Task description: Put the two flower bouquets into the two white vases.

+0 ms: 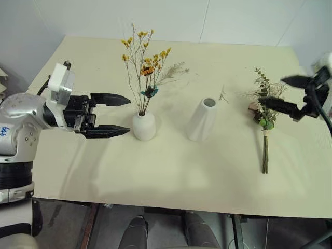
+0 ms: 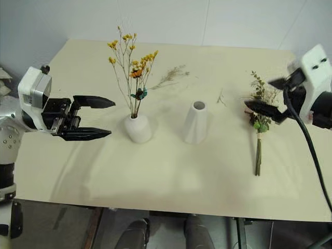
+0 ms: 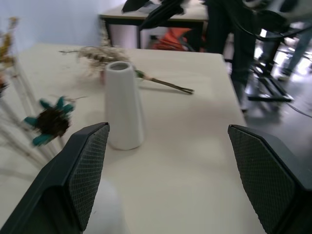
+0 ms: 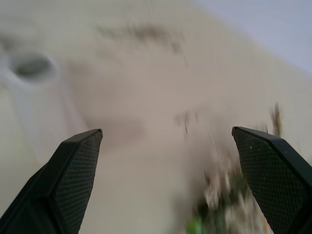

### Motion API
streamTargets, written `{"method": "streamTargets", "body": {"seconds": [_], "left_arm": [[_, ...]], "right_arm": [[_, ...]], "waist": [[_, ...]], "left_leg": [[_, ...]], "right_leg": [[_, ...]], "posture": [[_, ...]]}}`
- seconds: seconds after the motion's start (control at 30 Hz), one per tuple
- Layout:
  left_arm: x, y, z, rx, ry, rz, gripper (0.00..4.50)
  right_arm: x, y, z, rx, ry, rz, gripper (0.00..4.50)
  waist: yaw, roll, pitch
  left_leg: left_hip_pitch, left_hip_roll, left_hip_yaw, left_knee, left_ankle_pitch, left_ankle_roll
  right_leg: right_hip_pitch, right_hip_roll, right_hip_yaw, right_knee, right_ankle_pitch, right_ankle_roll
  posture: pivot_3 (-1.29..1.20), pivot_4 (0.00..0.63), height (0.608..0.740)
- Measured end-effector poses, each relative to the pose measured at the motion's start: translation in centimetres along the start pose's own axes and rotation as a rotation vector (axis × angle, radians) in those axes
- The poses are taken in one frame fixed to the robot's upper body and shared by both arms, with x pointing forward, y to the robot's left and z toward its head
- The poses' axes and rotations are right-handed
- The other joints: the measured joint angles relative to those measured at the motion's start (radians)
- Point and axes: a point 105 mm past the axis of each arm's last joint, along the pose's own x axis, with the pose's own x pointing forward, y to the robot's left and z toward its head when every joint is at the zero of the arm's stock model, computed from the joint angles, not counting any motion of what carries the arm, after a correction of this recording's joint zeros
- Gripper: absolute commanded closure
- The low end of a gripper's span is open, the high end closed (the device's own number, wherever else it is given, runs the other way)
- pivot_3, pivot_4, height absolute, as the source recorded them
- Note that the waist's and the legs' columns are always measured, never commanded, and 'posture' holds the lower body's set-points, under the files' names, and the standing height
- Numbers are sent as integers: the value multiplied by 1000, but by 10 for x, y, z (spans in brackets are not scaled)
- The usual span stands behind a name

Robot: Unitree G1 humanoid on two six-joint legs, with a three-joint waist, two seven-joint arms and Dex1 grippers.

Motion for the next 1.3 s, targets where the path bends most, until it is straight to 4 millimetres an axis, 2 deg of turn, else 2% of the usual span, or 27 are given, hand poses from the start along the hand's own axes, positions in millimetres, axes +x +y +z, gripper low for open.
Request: {"method": "streamTargets", "body": {"seconds": [0.13, 0.2, 0.4, 0.6, 0.8, 0.93, 1.07, 1.3], "left_arm": [[7, -1, -5, -2, 9, -38, 351], [7, -1, -6, 2, 9, -37, 351], [6, -14, -26, -56, 21, -26, 351], [6, -22, -23, -31, 13, -3, 351], [5, -31, -19, -25, 3, 24, 351], [7, -36, -22, -30, 6, 33, 351], [9, -38, -20, -20, 4, 34, 289], [10, -33, -9, 25, -4, 17, 289]], "right_arm": [[14, -7, -40, 91, 228, -58, 0], [17, -11, -50, 120, 303, -93, 0], [31, -11, -60, 191, 418, -101, 0], [43, -10, -78, 293, 515, -94, 0], [50, -23, -95, 293, 626, -159, 0], [51, -17, -99, 335, 657, -121, 0], [56, 2, -110, 399, 707, -46, 1239], [61, 7, -108, 440, 691, -43, 3636]], "waist": [[-19, 0, 0], [-23, 1, 0], [-24, 1, 1], [-14, 1, 1], [-18, 1, 1], [-20, 1, 1], [-19, 1, 1], [-25, 1, 1]], "left_leg": [[-1, 0, 1, 0, 0, 0], [-3, 1, 2, 0, 0, 0], [-7, 2, 2, 0, 0, 0], [-11, 0, 1, 2, 0, 0], [-12, 0, 1, 2, 0, 0], [-12, 1, 1, 1, 0, 0], [-12, 1, 1, 3, 0, 0], [-10, 1, 1, 4, 0, 0]], "right_leg": [[-3, 0, 1, 1, 0, 0], [-6, 0, 2, 2, 0, 0], [-10, 1, 2, 2, 0, -1], [-12, -1, 1, 1, 0, 0], [-12, -1, 0, 1, 0, 0], [-13, 0, 0, 1, 0, 0], [-12, 0, 0, 2, 0, 0], [-11, 1, 0, 4, 0, 0]], "posture": [[0, 150, 740], [0, 150, 740], [0, 150, 740], [0, 150, 740], [0, 150, 740], [0, 150, 740], [0, 150, 740], [0, 150, 740]]}}
